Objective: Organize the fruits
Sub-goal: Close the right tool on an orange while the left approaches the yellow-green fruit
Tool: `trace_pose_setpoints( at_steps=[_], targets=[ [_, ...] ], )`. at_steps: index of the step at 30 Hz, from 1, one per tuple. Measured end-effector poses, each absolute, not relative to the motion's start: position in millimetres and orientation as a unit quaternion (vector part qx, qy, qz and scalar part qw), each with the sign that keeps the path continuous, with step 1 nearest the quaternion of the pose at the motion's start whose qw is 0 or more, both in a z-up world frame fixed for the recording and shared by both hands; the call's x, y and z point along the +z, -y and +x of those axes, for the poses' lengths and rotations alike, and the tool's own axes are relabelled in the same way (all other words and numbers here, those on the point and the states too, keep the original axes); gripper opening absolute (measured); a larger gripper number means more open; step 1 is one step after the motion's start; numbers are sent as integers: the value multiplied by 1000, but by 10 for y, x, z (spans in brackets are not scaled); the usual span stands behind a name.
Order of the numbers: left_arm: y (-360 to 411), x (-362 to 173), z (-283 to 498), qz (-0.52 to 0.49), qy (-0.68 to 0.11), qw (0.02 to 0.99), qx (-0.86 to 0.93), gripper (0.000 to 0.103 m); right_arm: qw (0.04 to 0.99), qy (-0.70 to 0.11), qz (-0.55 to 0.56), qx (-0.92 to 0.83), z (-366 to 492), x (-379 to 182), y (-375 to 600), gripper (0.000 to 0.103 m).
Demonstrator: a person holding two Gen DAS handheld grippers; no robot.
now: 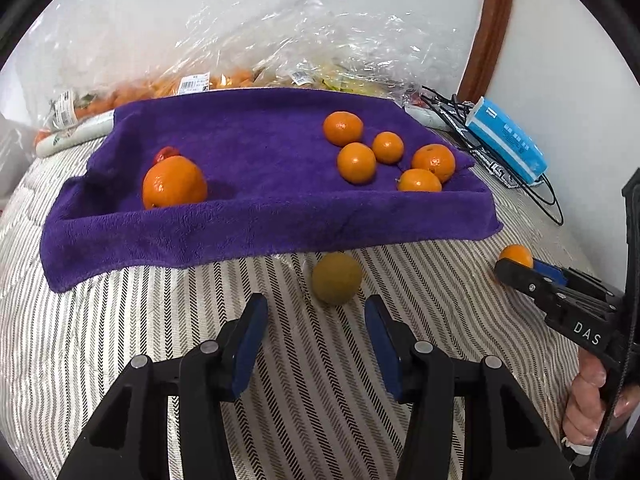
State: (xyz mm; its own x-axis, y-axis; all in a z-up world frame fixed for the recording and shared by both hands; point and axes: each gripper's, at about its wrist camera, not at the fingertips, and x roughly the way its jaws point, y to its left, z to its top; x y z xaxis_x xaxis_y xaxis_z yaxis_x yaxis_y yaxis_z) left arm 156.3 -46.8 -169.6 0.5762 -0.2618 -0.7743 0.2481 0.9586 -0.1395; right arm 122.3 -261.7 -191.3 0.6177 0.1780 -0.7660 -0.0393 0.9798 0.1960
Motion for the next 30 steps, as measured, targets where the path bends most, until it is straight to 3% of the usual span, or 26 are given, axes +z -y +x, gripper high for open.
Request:
trace_pose_setpoints(
  at_steps=[14,30],
  targets=[
    [428,-1699,1588,-36,-437,887,-147,49,895,-437,74,59,1239,-1917,2599,37],
    [615,-1703,1694,2,-439,888,-139,46,906,-410,87,65,1161,-1855,2644,37]
  ],
)
